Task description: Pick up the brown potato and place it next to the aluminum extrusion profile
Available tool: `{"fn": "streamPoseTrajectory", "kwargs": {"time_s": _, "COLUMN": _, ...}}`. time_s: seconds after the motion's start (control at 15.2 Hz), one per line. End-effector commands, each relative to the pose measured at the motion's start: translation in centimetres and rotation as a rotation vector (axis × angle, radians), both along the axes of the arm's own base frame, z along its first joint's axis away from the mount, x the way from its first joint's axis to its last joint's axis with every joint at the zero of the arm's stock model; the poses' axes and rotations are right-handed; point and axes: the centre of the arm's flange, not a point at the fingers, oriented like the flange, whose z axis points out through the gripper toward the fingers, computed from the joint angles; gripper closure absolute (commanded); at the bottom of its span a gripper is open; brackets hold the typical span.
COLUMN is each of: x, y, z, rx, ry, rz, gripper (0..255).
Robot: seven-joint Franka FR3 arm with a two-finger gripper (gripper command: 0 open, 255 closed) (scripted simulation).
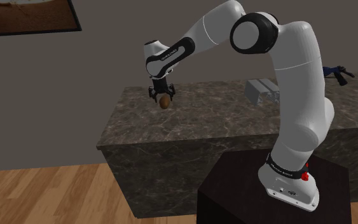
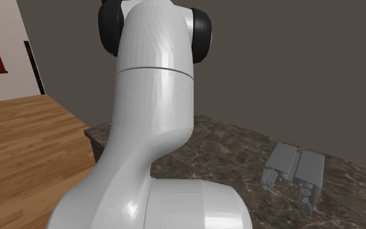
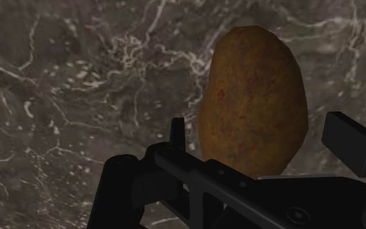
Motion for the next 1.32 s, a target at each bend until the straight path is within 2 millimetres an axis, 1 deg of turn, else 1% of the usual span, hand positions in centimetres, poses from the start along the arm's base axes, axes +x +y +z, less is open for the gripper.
{"fn": "streamPoseTrajectory", "kwargs": {"time_s": 0.0, "x": 0.0, "y": 0.0, "z": 0.0, "rx": 0.0, "ry": 0.0, "rz": 0.0, "gripper": 255}}
{"fn": "streamPoseTrajectory", "kwargs": {"time_s": 0.59, "x": 0.0, "y": 0.0, "z": 0.0, "rx": 0.0, "ry": 0.0, "rz": 0.0, "gripper": 255}}
{"fn": "streamPoseTrajectory", "kwargs": {"time_s": 1.25, "x": 0.0, "y": 0.0, "z": 5.3, "rx": 0.0, "ry": 0.0, "rz": 0.0, "gripper": 255}}
